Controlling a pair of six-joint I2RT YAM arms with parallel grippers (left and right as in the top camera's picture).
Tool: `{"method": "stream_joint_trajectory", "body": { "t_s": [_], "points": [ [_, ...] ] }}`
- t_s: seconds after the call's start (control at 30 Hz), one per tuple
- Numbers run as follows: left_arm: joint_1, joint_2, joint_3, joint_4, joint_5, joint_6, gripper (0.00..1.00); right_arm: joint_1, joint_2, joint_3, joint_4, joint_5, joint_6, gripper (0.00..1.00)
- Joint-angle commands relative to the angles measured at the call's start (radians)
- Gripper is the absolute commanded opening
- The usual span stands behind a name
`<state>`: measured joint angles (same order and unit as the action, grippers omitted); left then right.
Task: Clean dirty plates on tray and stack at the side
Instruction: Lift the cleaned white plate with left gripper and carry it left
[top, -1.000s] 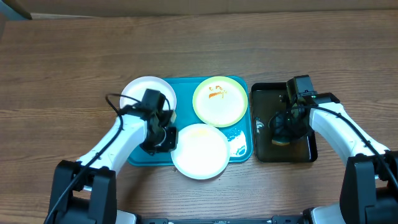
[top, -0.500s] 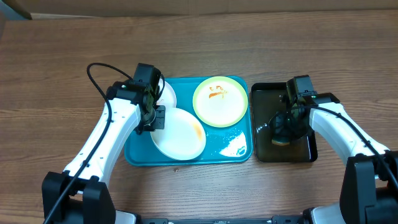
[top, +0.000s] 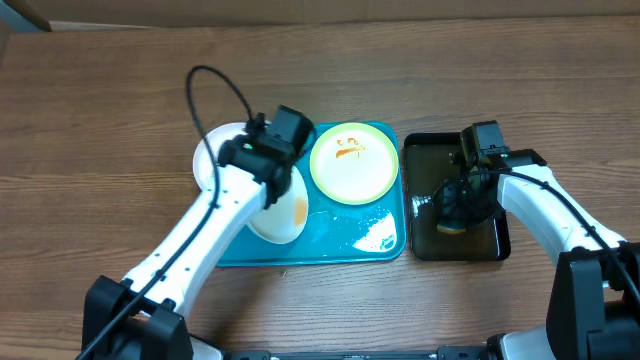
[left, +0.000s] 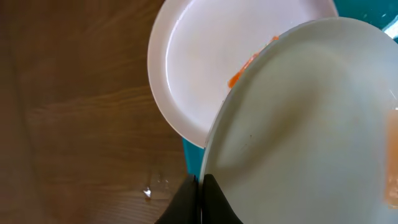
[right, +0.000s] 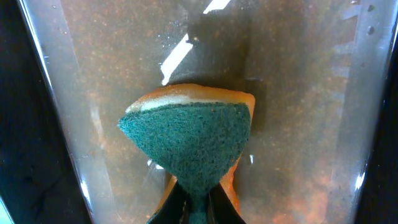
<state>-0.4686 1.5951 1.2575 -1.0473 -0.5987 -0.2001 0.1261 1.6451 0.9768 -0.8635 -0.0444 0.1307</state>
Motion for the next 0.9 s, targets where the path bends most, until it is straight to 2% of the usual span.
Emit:
{"method": "stream_joint_trajectory", "body": {
  "t_s": [0.0, 0.3, 0.63, 0.87],
  "points": [
    [-0.080, -0.023, 0.026, 0.020, -0.161, -0.006, 0.04, -0.001, -0.004, -0.002, 0.005, 0.010, 0.003, 0.04],
    [-0.262, -0.023, 0.026, 0.082, -0.481, -0.006, 0.04, -0.001, -0.004, -0.002, 0.005, 0.010, 0.003, 0.04],
    [-0.369, -0.023, 0.026, 0.095, -0.645, -0.006, 0.04, -0.001, -0.004, -0.002, 0.006, 0.010, 0.003, 0.04],
    [-0.379, -0.023, 0.026, 0.096, -0.662, -0.006, 0.04, -0.001, -0.004, -0.002, 0.005, 0.010, 0.003, 0.04]
  ]
}}
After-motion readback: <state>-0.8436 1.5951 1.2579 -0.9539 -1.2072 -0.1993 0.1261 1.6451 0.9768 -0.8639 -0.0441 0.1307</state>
